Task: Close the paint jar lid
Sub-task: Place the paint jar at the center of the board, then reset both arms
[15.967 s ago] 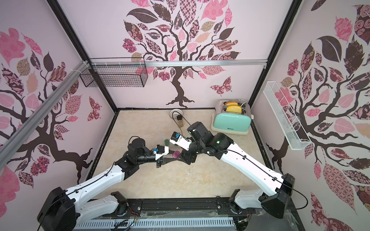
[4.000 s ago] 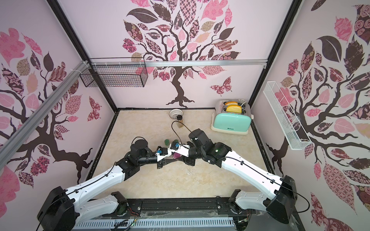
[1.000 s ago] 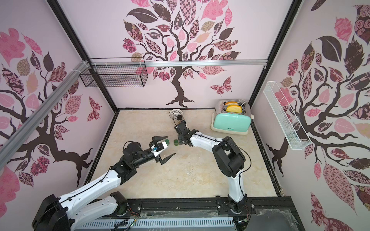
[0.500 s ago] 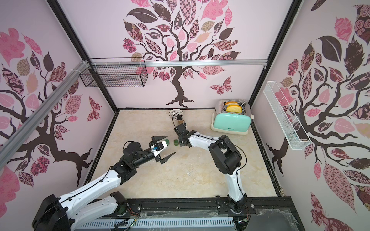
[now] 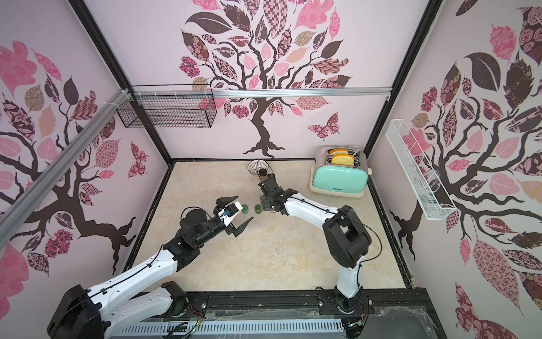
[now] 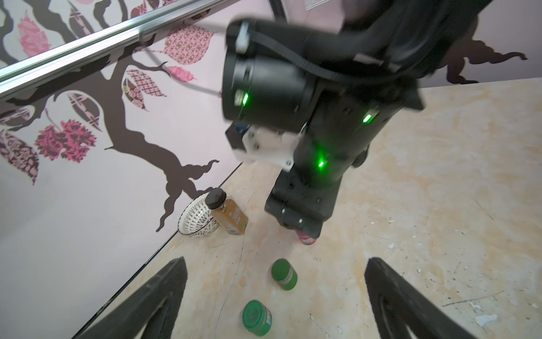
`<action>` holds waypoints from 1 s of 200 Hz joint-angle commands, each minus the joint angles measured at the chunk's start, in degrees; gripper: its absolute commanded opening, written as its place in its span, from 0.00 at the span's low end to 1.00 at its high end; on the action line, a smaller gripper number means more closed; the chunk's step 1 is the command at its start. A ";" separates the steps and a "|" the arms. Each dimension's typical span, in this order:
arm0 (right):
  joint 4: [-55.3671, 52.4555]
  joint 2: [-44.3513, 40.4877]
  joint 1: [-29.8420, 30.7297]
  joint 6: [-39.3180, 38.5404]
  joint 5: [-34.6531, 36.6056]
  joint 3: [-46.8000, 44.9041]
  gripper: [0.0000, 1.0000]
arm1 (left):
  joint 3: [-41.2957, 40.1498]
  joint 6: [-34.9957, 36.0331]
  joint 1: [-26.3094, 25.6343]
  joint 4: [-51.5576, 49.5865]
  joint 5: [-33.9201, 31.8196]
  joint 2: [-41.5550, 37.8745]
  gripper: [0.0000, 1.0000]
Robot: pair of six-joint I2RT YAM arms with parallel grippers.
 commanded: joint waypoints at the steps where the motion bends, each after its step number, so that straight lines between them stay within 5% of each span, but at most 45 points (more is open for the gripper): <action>1: 3.08 -9.55 -1.85 -1.90 2.41 -3.57 0.89 | -1.23 -7.36 4.52 5.23 -6.38 1.36 0.98; 56: 5.26 -30.75 -16.49 4.19 7.52 -21.20 0.96 | -4.56 -15.83 16.99 10.57 -19.32 4.45 0.95; 94: 10.09 -37.69 -26.85 4.09 14.78 -32.90 0.97 | -6.59 -20.87 25.71 12.41 -24.51 6.92 0.94; 117: 17.31 -36.96 -27.55 0.35 21.83 -39.14 0.99 | -7.39 -22.24 28.42 14.26 -25.99 9.61 0.93; 166: 29.78 -27.08 -28.91 -2.02 25.19 -43.64 1.00 | -9.24 -23.45 29.88 19.82 -26.74 16.99 0.93; 200: 42.08 -20.06 -29.80 -6.80 20.80 -44.53 0.98 | -10.35 -23.18 30.20 26.07 -24.07 21.62 0.92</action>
